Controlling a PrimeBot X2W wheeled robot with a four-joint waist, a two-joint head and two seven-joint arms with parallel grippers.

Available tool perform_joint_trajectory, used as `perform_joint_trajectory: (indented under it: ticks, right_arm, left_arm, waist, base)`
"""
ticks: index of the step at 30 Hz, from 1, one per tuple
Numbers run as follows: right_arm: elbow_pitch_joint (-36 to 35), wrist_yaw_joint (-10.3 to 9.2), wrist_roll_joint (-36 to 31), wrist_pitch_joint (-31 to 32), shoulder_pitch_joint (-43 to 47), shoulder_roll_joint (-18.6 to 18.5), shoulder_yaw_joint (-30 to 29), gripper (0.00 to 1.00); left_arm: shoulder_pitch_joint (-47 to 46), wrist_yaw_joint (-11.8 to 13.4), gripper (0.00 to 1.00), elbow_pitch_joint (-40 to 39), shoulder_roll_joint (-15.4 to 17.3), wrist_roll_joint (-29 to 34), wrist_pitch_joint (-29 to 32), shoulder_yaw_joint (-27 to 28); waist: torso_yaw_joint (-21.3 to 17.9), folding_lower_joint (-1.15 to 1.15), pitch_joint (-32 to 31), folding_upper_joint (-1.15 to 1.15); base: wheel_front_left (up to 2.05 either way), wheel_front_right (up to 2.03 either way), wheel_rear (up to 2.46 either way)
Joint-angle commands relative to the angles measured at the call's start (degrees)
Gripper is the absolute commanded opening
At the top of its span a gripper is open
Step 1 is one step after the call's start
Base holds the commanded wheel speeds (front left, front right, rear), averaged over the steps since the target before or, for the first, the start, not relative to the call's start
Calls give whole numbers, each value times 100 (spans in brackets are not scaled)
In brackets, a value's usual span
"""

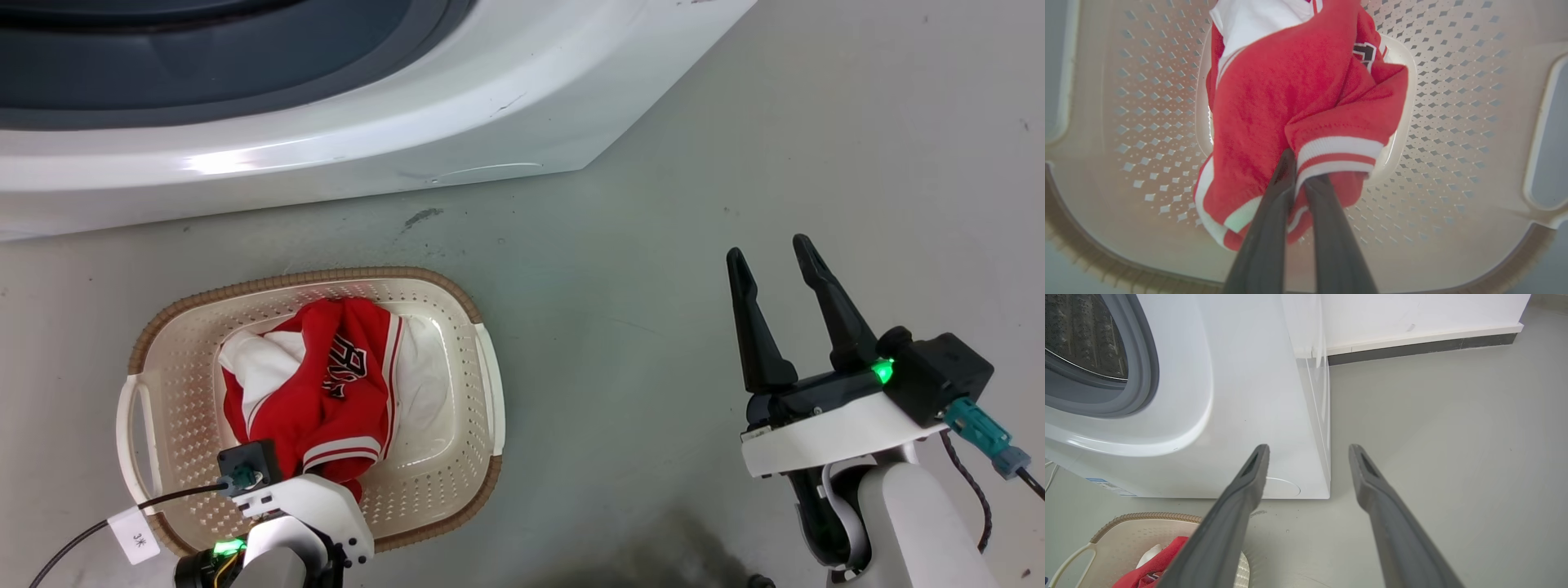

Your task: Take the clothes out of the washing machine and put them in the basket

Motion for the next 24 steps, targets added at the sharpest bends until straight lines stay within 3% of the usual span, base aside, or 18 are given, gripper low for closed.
perform_joint_trajectory:
  ticks: [1,4,5,6,17,24]
  right_arm:
    - [11,-2,-19,-52,-96,5,-3,100]
    - [105,-3,-42,-53,-122,4,3,100]
    - [140,-2,-57,-57,-137,4,13,100]
    - [179,-2,-67,-63,-155,4,20,100]
    - [460,-3,-277,-92,290,3,-113,100]
    - [373,-2,-472,74,816,2,-387,100]
  left_arm:
    - [-89,-8,0,21,19,6,-14,9]
    - [-219,-107,0,359,16,47,-13,-63]
    - [-268,-119,25,450,11,40,5,-77]
    - [-303,-145,98,534,8,58,50,-113]
    - [95,-403,100,789,-59,-42,11,-231]
    - [723,-447,100,-226,-109,-20,-11,-160]
  waist:
    - [12,-1,0,0]
    - [43,-1,-77,0]
    - [52,-1,-125,0]
    - [59,-1,-192,0]
    - [246,-1,-1722,0]
    - [517,-1,-2590,0]
  base:
    - [0,0,0]
    - [0,0,0]
    - [0,0,0]
    - [0,0,0]
    - [0,0,0]
    - [0,0,0]
